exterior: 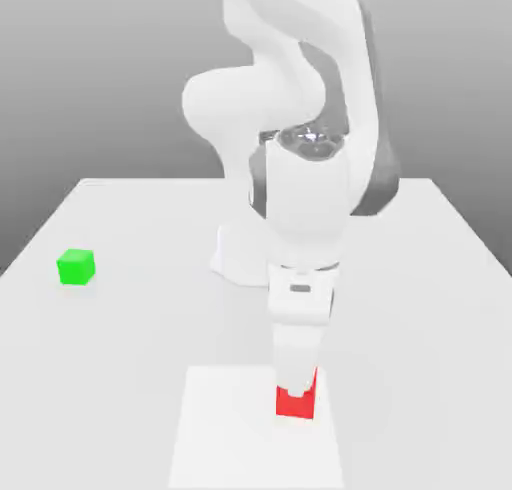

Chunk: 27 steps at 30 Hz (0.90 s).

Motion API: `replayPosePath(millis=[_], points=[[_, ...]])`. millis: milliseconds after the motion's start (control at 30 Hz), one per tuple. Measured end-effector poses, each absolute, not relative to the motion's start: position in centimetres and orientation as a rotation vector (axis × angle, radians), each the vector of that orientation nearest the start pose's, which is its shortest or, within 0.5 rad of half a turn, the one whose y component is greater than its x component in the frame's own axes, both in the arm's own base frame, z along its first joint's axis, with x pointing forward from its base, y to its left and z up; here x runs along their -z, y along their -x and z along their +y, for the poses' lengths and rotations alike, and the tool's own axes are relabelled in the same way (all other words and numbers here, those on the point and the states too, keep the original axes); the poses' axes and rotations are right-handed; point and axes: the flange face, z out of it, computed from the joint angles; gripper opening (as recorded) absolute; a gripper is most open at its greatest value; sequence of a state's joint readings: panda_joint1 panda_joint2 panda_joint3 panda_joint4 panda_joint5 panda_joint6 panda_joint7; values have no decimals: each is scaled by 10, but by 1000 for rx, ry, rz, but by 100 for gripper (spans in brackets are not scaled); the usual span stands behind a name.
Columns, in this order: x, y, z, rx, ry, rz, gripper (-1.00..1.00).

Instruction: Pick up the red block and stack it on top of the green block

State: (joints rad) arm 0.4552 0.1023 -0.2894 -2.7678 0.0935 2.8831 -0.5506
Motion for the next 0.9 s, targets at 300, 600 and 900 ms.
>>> replayPosePath(millis=[300,600,900], points=[[-144,-374,54,3,2992,-963,-100],[-152,-377,54,8,2993,-966,-100],[-193,-382,54,23,2995,-970,-100]])
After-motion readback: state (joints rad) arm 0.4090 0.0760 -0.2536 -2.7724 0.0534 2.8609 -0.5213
